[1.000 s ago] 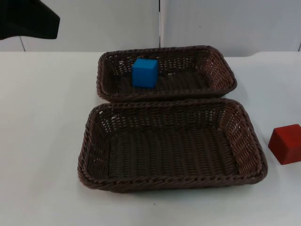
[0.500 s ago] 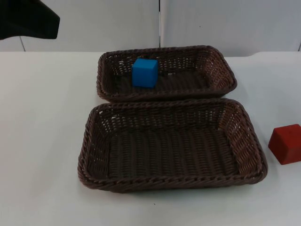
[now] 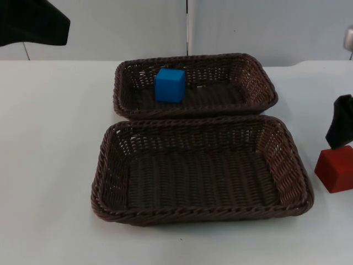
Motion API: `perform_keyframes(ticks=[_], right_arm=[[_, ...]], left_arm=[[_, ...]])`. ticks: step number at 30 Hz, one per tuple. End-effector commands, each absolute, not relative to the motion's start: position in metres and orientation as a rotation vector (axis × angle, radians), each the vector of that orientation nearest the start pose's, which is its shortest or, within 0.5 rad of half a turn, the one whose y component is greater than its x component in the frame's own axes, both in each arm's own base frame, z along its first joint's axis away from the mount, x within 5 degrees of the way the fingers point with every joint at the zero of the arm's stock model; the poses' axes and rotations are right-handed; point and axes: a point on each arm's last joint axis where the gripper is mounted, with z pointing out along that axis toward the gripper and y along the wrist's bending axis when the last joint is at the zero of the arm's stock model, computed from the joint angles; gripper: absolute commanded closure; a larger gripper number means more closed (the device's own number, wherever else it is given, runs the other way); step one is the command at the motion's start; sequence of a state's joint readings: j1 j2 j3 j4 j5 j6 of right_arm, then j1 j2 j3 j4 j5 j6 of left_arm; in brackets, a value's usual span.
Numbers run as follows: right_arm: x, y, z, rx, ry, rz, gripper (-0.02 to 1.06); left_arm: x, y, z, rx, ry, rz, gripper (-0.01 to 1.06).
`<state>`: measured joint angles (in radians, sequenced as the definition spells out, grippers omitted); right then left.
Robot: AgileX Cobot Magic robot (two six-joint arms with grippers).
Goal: Pick up one cube with the left hand and place it into the upper basket. Pick up one cube with the right hand and place it into the lower basket.
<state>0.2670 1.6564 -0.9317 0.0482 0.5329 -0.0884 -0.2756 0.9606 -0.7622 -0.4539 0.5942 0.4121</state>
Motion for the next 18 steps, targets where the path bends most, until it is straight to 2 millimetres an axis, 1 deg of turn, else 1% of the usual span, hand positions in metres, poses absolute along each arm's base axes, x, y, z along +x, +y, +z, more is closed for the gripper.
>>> perform_keyframes(ticks=[1,3,6,10,11,15,16,18], right_arm=[[0.307,0.085,0.183,-0.436,2.674,0.069,0.00],[0.311,0.084,0.179,-0.398,2.665,0.051,0.00],[0.315,0.084,0.175,-0.397,2.647,0.037,0.00],[0.321,0.085,0.161,-0.351,2.652,0.047,0.00],[0.321,0.085,0.161,-0.351,2.652,0.047,0.00],[0.325,0.086,0.146,-0.343,2.666,0.051,0.00],[0.325,0.086,0.146,-0.343,2.666,0.051,0.00],[0.328,0.087,0.137,-0.329,2.671,0.057,0.00]], left_arm=[[0.177,-0.074,0.318,0.458,2.174,-0.422,0.11],[0.177,-0.074,0.318,0.460,2.174,-0.420,0.11],[0.177,-0.074,0.318,0.460,2.174,-0.420,0.11],[0.177,-0.074,0.318,0.458,2.170,-0.418,0.11],[0.177,-0.074,0.318,0.458,2.170,-0.418,0.11],[0.177,-0.074,0.319,0.456,2.167,-0.417,0.11],[0.177,-0.074,0.319,0.456,2.167,-0.417,0.11],[0.177,-0.074,0.319,0.456,2.167,-0.417,0.11]])
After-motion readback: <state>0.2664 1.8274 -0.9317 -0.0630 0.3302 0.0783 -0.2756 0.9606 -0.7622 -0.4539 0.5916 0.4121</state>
